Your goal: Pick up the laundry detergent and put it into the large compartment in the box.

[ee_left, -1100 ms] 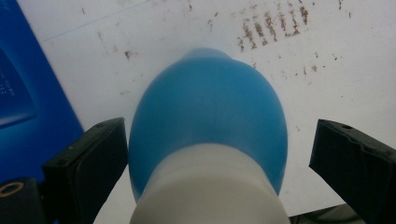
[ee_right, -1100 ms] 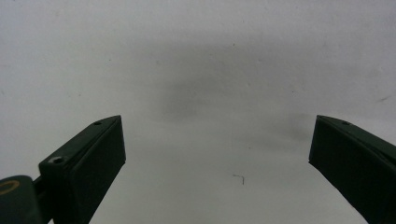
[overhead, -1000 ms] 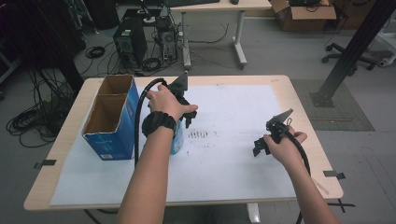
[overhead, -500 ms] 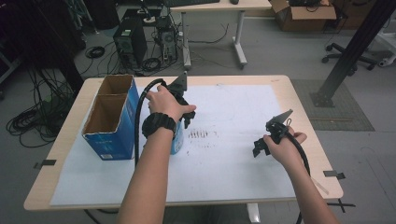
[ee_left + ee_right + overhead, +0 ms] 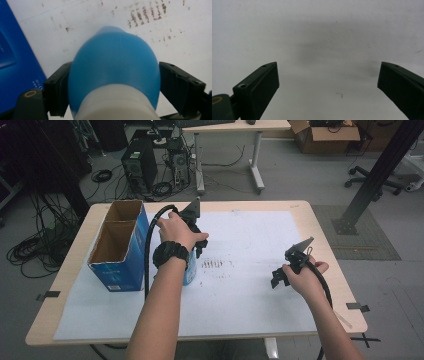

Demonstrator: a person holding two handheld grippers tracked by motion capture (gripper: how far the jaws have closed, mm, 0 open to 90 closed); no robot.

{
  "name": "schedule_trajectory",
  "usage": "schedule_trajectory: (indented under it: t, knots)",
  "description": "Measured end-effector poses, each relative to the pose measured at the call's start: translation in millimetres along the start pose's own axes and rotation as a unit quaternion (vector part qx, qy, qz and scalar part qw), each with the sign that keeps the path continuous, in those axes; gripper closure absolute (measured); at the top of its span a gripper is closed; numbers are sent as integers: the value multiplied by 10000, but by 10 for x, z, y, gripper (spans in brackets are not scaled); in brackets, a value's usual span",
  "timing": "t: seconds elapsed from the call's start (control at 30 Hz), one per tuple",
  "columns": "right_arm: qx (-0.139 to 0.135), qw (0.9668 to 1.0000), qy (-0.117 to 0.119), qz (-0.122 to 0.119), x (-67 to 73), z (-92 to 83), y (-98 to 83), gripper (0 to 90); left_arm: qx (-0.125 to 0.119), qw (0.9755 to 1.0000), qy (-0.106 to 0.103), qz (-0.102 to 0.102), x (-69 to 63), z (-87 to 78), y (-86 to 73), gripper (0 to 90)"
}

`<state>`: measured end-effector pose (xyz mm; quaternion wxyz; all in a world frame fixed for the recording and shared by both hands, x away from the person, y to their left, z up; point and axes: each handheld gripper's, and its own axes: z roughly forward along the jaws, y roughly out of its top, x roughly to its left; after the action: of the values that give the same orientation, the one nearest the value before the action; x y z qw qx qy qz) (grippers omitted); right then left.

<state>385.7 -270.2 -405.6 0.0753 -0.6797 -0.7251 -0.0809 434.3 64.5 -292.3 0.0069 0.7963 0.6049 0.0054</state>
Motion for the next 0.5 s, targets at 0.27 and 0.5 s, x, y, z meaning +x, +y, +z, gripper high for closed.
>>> schedule_trajectory:
  t: [0.27,0.5]
  knots:
    - [31,10000,5,-20,12,6,-1,38,-39,10000,22,-14,6,-4,-1,224]
    - [34,10000,5,-42,24,5,3,38,-43,10000,21,-13,6,-1,0,248]
